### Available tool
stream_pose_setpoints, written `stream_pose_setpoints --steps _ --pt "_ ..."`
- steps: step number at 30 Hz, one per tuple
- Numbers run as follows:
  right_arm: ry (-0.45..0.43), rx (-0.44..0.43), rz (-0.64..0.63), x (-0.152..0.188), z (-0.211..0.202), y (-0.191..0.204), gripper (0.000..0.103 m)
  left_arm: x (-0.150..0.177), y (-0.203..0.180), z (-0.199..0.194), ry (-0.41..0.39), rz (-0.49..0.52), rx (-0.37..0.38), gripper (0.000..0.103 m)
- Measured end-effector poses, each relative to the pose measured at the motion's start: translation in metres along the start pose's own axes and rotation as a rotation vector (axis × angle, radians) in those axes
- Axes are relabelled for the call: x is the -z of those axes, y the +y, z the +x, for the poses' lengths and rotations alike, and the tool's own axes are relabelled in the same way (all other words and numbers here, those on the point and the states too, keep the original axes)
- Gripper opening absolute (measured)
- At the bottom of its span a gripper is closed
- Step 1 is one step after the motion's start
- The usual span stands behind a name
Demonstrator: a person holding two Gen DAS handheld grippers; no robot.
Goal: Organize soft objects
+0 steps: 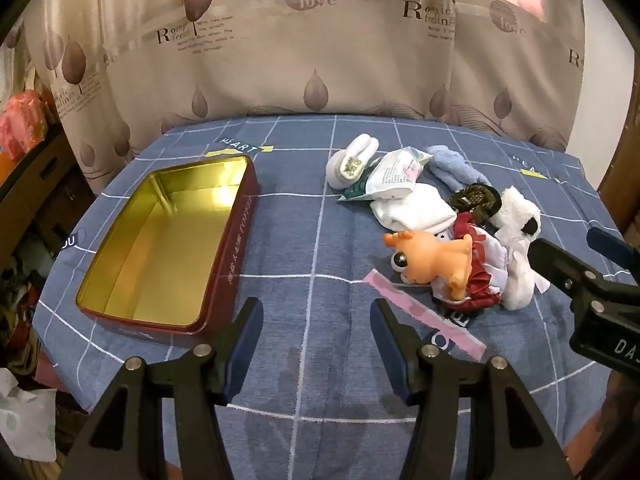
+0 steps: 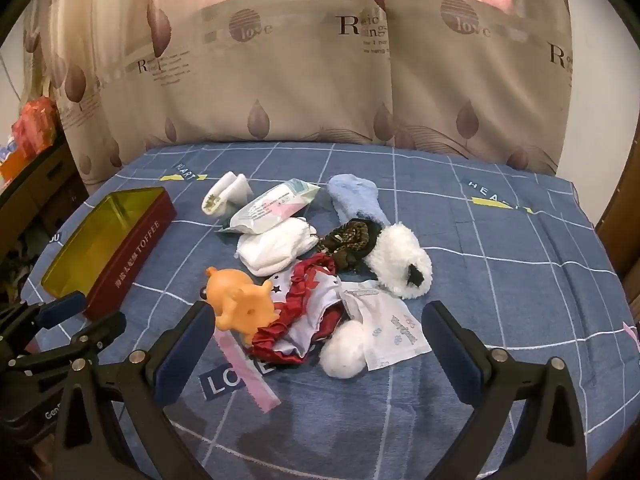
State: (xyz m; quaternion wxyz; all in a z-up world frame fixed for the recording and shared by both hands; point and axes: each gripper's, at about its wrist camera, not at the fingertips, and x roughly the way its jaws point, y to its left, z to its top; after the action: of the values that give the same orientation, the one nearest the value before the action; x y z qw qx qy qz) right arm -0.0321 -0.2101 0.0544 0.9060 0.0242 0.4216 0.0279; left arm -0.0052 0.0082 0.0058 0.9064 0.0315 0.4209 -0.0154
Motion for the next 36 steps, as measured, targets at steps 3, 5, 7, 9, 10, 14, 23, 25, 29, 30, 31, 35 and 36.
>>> stream_pose_setpoints --steps 3,5,7,9,10,14,23,25,29,30,31,35,36 --pt "0.000 0.002 -0.004 0.0006 0.0004 0.0008 0.102 -0.0002 -0.0001 -0.0003 0.002 0.002 0.000 0.057" --pt "0.003 -0.001 -0.003 0.0007 0.0004 0.0011 0.102 0.0007 -0.0013 -0.0003 -0.001 -0.001 -0.004 0.057" --pt "0.001 0.000 -0.004 0.0014 0.0006 0.0019 0.102 0.0009 -0.0009 -0.0005 -0.001 0.001 -0.001 0.057" --pt "0.000 0.002 -0.005 0.0015 0.0007 0.0019 0.102 0.0011 -0.0013 -0.0003 -0.001 -0.001 -0.003 0.057" --pt "0.001 0.001 -0.003 0.0016 0.0006 0.0020 0.102 0.0012 -0.0012 -0.0005 -0.001 -0.001 -0.002 0.057" --pt "0.000 0.001 -0.004 0.0024 0.0008 0.0025 0.102 0.0017 -0.0011 -0.0006 -0.001 -0.001 0.000 0.057" --pt "0.002 0.002 -0.006 0.0029 0.0011 0.0015 0.102 0.0023 -0.0032 -0.0002 0.001 0.000 -0.003 0.057" --pt "0.001 0.003 -0.007 0.0032 0.0010 0.0017 0.102 0.0021 -0.0041 0.0003 0.003 0.002 -0.002 0.057" --pt "0.001 0.002 -0.006 0.0021 0.0008 0.0011 0.102 0.0023 -0.0052 0.0014 0.003 0.002 -0.002 0.057" --pt "0.002 0.003 -0.007 0.0020 0.0010 0.0011 0.102 0.0024 -0.0051 0.0014 0.002 0.003 -0.002 0.057" --pt "0.003 0.004 -0.008 0.0020 0.0008 0.0010 0.102 0.0025 -0.0057 0.0019 0.003 0.005 -0.002 0.057" --pt "0.002 0.004 -0.006 0.0019 0.0005 0.0002 0.102 0.0022 -0.0066 0.0037 0.008 0.006 0.002 0.057" --pt "0.001 0.004 -0.004 0.0020 0.0002 -0.0002 0.102 0.0021 -0.0069 0.0040 0.008 0.006 0.000 0.057"
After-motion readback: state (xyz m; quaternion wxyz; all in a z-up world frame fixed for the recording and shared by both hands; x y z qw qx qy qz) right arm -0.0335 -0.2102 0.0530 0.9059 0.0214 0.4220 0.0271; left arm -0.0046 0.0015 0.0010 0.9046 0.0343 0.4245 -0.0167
